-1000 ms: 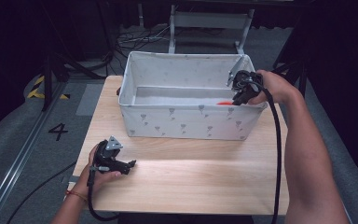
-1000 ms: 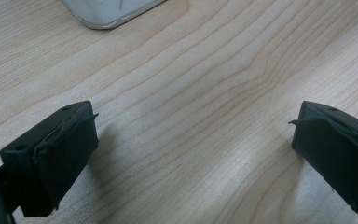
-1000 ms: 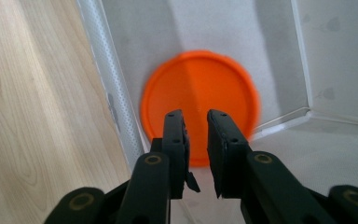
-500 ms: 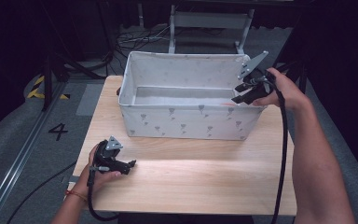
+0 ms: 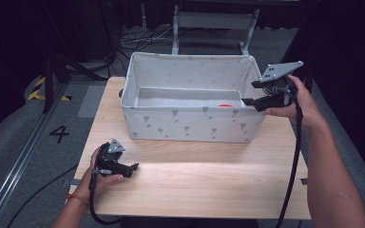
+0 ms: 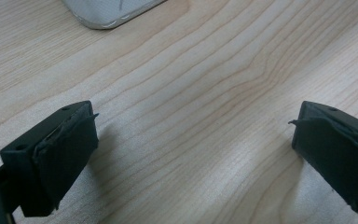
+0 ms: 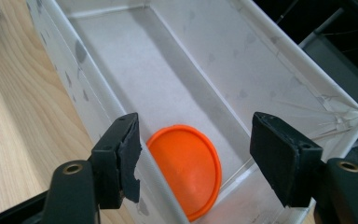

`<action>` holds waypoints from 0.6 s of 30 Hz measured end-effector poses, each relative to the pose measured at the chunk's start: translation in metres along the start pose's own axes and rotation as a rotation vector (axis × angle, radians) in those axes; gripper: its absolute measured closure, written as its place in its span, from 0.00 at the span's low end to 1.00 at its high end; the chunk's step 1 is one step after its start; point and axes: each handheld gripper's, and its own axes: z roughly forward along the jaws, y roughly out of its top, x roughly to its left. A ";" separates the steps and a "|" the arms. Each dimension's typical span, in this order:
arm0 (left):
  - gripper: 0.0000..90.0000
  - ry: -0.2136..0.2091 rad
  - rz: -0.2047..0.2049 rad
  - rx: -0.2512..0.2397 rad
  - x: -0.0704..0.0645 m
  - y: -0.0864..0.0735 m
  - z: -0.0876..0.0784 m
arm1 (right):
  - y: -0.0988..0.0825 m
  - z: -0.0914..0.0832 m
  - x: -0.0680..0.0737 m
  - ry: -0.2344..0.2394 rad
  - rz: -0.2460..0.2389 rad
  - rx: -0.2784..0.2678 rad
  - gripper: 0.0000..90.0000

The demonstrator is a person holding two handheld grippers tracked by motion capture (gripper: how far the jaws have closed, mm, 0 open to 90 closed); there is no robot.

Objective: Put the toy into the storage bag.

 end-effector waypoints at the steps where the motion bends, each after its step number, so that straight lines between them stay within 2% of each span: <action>1: 0.01 0.000 0.001 0.000 0.000 0.000 0.000 | -0.001 -0.003 0.001 -0.002 0.002 -0.014 0.38; 8: 0.01 0.000 0.000 -0.001 0.000 0.000 0.000 | -0.011 -0.017 0.012 -0.047 0.045 -0.080 0.39; 15: 0.01 -0.005 -0.006 0.000 -0.001 0.000 0.000 | -0.021 -0.026 0.023 -0.054 0.054 -0.096 0.37; 16: 0.01 -0.005 -0.006 0.000 -0.001 0.000 0.000 | -0.024 -0.027 0.024 -0.070 0.053 -0.097 0.36; 18: 0.01 -0.004 -0.003 0.000 0.000 0.000 0.000 | -0.030 -0.031 0.027 -0.073 0.065 -0.107 0.37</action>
